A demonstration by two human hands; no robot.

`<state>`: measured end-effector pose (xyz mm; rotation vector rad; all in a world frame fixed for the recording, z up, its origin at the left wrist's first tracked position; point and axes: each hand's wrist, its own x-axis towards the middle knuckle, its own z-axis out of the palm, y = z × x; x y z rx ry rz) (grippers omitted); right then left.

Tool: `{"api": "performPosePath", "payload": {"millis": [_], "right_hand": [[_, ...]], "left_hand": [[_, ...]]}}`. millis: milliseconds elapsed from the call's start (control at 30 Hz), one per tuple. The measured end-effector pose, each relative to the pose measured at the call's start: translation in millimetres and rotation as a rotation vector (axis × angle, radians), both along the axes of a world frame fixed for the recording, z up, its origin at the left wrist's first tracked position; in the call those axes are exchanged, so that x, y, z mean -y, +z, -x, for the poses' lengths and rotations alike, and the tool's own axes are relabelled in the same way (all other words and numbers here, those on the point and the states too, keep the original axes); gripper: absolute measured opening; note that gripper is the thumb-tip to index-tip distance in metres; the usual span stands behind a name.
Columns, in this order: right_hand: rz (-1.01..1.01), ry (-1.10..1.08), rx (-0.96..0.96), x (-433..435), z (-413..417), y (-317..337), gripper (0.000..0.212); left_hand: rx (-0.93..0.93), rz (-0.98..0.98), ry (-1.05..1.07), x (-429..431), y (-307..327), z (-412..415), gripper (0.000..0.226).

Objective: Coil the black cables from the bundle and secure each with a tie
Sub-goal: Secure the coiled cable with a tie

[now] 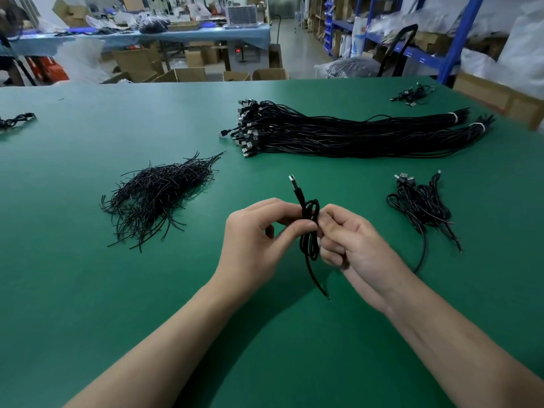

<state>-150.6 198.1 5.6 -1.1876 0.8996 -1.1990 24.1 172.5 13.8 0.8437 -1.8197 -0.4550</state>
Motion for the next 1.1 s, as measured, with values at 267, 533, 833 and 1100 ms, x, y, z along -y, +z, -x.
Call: {"api": "performPosePath", "payload": {"millis": [267, 533, 833, 1100], "right_hand": [[-0.319, 0.181, 0.299, -0.2, 4.6, 3.0, 0.016], [-0.363, 0.123, 0.191, -3.5, 4.9, 7.8, 0.011], [0.011, -0.264, -0.562, 0.2, 10.5, 22.5, 0.034], [0.015, -0.239, -0.536, 0.7, 14.6, 29.8, 0.028]], "left_hand": [[0.201, 0.46, 0.018, 3.6, 1.2, -3.1, 0.012], [0.496, 0.817, -0.015, 11.7, 1.5, -13.0, 0.015], [-0.256, -0.477, -0.071, 12.7, 5.7, 11.0, 0.005], [-0.369, -0.663, -0.198, 25.6, 10.3, 33.7, 0.01]]}}
